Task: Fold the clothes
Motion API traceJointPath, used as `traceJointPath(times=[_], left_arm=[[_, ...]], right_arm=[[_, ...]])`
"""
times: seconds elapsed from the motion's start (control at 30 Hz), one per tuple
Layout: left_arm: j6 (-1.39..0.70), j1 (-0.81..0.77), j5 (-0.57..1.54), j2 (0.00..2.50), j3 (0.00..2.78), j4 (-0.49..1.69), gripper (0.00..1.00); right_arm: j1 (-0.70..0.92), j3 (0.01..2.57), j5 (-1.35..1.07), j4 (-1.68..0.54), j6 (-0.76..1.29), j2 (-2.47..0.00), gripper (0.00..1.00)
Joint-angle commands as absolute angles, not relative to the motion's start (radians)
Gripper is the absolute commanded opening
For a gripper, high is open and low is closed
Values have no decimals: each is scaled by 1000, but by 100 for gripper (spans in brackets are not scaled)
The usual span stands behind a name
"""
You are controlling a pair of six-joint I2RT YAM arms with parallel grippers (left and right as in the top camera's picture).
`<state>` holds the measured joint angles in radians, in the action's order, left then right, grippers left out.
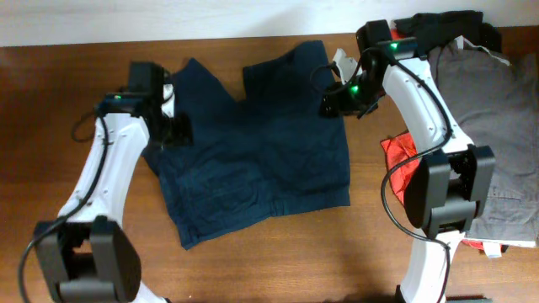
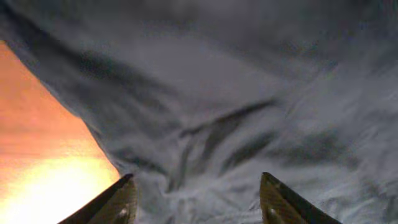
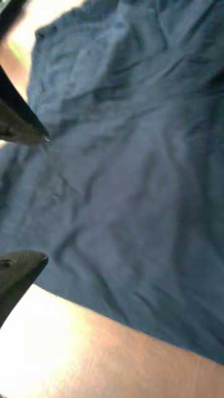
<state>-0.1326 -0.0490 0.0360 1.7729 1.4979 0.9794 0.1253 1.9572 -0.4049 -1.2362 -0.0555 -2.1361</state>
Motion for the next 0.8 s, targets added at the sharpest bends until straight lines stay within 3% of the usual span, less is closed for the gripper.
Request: traceJointPath(times=[0.0, 0.03, 0.07, 0.1, 0.3, 0.57, 0.77], left_arm=[[-118, -42, -9, 1742, 1569, 961, 68], [-115, -38, -9, 1742, 1575, 934, 70], [-115, -32, -8, 1742, 1575, 909, 70], [-115, -28, -8, 1742, 1575, 898, 70], [-115, 1, -9, 1743, 1575, 856, 70], [-107, 21, -23, 1743, 1575, 848, 70], [-73, 21, -33, 1746, 1575, 838, 71]], right_arm=[[157, 1915, -477, -1261, -5, -2133, 52], [160, 1885, -484, -1258, 9, -2133, 42], [164, 1849, -484, -1253, 10, -2133, 17], [167, 1824, -487, -1254, 11, -2133, 6], [179, 1662, -486, -1220, 13, -2133, 4], [175, 1423, -476, -1015, 59, -2133, 4], [155, 1322, -173, -834, 225, -2133, 4]])
